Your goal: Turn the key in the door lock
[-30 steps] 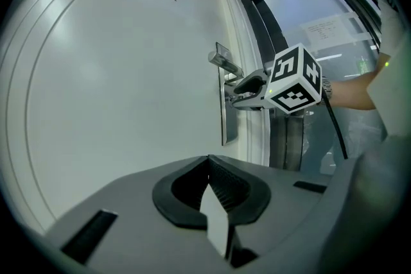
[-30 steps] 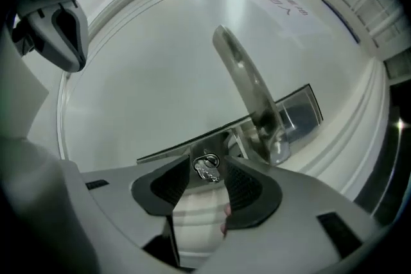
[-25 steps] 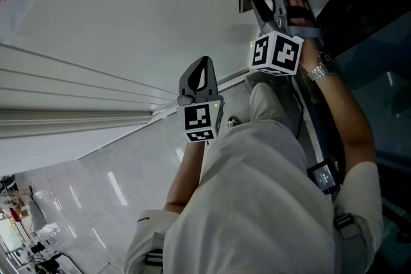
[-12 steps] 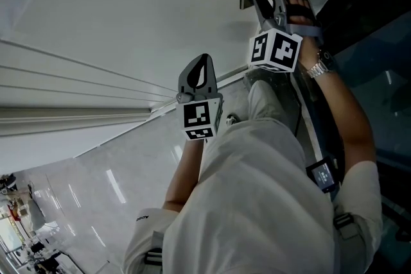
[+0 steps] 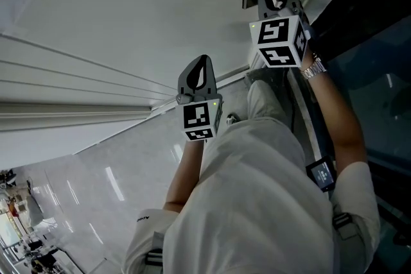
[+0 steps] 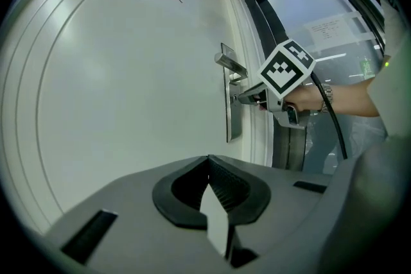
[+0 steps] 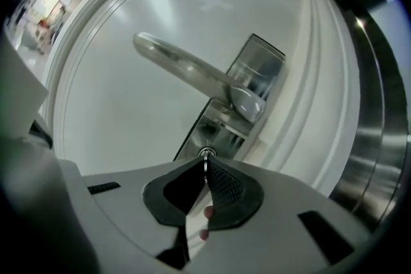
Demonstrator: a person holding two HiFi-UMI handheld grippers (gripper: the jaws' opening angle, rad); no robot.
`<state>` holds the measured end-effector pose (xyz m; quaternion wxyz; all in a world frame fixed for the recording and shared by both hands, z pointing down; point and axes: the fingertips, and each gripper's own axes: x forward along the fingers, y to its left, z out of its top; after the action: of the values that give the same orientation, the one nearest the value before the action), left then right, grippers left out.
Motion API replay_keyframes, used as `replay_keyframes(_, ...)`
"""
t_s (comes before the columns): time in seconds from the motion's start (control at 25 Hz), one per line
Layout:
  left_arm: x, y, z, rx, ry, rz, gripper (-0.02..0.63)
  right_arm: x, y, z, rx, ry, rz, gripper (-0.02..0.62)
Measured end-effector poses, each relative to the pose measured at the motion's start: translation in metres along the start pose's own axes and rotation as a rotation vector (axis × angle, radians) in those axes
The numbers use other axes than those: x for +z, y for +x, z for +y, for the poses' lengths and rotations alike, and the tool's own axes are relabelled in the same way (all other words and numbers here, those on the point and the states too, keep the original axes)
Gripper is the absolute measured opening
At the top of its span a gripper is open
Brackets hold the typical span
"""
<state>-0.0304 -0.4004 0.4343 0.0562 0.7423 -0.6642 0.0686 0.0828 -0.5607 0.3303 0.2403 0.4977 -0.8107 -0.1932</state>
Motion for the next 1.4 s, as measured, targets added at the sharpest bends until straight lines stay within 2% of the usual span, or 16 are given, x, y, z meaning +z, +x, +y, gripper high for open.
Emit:
replay_keyframes(0.24, 0.000, -0.001, 0.000, 0.012, -0.001, 0.002, 0.008, -0.005, 0.002, -0.005, 0.130, 0.580, -0.028, 0.011)
replay_keyframes(0.64, -0.002, -0.004, 0.002, 0.030, -0.002, 0.009, 0.008, -0.011, 0.003, -0.011, 0.327, 1.421, -0.045, 0.011)
replay_keyframes(0.76, -0.003, -0.005, 0.001, 0.033, -0.003, 0.012, 0.008, -0.012, 0.003, -0.010, 0.370, 1.591, -0.038, 0.012)
replay_keyframes(0.88, -0.005, -0.007, 0.001, 0.034, -0.004, 0.014, 0.008, -0.012, 0.004, -0.009, 0.393, 1.697, -0.022, 0.018)
replay_keyframes(0.96, -0.005, -0.007, 0.000, 0.035, -0.005, 0.014, 0.008, -0.012, 0.003, -0.009, 0.408, 1.683, -0.018, 0.020)
replay_keyframes(1.08, -0.004, -0.008, 0.001, 0.034, -0.004, 0.011, 0.008, -0.011, 0.003, -0.010, 0.415, 1.518, -0.038, 0.020)
replay_keyframes(1.24, -0.003, -0.007, 0.000, 0.029, 0.000, 0.010, 0.008, -0.016, 0.001, -0.004, 0.448, 1.306, -0.013, 0.082)
replay_keyframes(1.32, -0.003, -0.006, -0.002, 0.023, 0.002, 0.010, 0.008, -0.019, -0.002, 0.002, 0.437, 1.124, 0.003, 0.135)
replay_keyframes(1.4, -0.003, -0.004, -0.005, 0.016, 0.003, 0.010, 0.008, -0.022, -0.006, 0.004, 0.364, 0.849, 0.005, 0.154)
